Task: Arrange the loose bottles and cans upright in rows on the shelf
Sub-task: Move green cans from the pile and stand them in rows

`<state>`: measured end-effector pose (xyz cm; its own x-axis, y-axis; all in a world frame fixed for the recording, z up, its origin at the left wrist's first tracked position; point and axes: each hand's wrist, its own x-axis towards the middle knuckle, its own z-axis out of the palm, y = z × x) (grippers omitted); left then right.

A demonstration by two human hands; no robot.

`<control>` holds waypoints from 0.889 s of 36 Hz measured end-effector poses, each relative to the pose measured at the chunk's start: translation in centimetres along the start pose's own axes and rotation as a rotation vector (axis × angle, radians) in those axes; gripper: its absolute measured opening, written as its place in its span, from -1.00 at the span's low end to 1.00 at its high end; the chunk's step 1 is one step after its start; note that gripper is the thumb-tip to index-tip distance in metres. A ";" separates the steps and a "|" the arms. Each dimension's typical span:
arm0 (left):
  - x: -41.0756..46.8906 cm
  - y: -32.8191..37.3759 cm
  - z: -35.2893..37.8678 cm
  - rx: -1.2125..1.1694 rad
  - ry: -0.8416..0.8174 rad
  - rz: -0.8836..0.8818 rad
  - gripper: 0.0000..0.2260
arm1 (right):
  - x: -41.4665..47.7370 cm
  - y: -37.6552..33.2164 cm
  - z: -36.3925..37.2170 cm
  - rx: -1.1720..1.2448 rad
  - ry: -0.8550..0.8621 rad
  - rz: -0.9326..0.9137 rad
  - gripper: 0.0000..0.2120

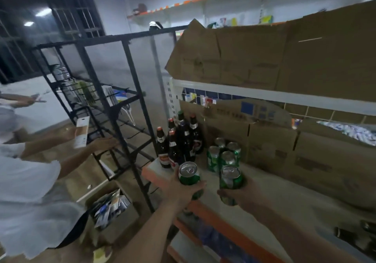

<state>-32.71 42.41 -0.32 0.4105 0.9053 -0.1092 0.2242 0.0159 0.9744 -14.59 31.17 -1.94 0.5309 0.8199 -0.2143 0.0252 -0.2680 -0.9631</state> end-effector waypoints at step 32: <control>21.7 -8.9 3.8 0.132 -0.545 0.013 -0.42 | 12.5 7.0 5.6 -0.218 0.356 0.239 -0.42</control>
<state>-22.46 60.29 -12.06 0.8036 0.5540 -0.2175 0.3103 -0.0783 0.9474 -12.57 42.34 -12.31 0.7995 0.5087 -0.3194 0.0245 -0.5589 -0.8289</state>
